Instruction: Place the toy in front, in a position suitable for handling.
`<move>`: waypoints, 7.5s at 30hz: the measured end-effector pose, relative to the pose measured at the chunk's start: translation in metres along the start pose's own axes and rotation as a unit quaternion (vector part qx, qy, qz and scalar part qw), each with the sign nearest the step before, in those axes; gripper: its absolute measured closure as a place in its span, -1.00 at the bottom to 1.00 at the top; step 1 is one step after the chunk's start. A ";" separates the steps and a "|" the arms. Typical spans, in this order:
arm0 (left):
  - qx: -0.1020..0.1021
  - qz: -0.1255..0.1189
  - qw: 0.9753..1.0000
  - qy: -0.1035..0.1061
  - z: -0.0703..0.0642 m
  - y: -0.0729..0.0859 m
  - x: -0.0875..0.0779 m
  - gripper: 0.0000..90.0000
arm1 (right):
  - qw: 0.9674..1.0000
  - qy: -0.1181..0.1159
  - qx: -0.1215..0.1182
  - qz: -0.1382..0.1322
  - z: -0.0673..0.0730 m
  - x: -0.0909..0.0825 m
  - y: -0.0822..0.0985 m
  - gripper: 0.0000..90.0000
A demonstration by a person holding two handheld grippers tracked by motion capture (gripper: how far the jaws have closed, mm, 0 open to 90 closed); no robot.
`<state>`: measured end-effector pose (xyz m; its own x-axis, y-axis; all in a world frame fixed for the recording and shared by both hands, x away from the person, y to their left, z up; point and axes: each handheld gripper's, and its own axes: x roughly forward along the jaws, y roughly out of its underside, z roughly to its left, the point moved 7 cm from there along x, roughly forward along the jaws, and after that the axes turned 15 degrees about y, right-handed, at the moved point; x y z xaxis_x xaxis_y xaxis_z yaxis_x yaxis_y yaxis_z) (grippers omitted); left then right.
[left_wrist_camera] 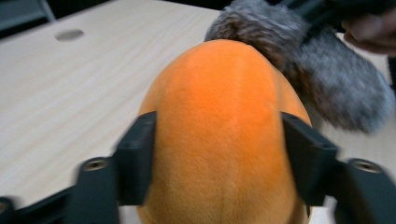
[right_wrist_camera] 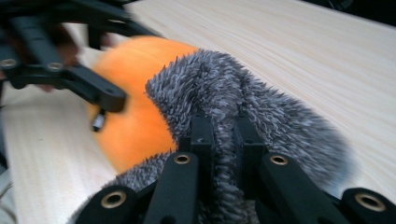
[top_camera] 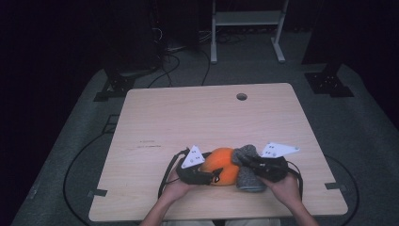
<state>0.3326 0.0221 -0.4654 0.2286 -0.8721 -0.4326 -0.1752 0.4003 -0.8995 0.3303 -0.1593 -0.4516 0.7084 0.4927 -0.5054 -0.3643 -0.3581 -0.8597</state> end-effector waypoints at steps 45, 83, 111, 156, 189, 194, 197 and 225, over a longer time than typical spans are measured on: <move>0.074 0.002 0.997 -0.020 -0.002 0.001 -0.002 -0.22 | 0.999 0.000 -0.034 -0.029 0.013 -0.013 -0.018 0.80; -0.101 -0.001 0.994 0.034 0.017 0.018 -0.013 -0.80 | 1.000 -0.016 -0.024 0.000 0.011 0.000 -0.002 0.80; -0.062 -0.028 0.998 0.006 0.012 0.001 -0.013 -0.60 | 0.999 -0.021 -0.036 -0.014 0.018 -0.004 -0.007 0.80; -0.075 0.000 0.997 0.037 0.013 0.008 -0.016 -0.51 | 0.998 -0.033 -0.062 -0.007 0.035 0.000 -0.012 0.80; -0.063 0.016 0.998 0.006 0.024 0.025 -0.025 -0.31 | 1.000 -0.003 -0.017 0.018 0.017 0.014 0.003 0.79; -0.039 0.027 0.999 0.006 0.018 0.025 -0.023 -0.30 | 1.000 -0.011 -0.024 0.004 0.025 0.014 -0.004 0.79; -0.031 0.030 0.999 0.008 0.017 0.027 -0.022 -0.31 | 0.999 0.006 -0.023 0.033 0.014 0.021 0.009 0.80; 0.065 0.042 0.996 -0.042 -0.003 0.004 -0.005 -0.34 | 0.999 -0.004 -0.049 -0.020 0.035 0.005 -0.014 0.80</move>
<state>0.3277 0.0271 -0.4665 0.2991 -0.8098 -0.5047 -0.0718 0.5083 -0.8582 0.3182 -0.1243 -0.4444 0.7163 0.5136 -0.4725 -0.2759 -0.4136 -0.8677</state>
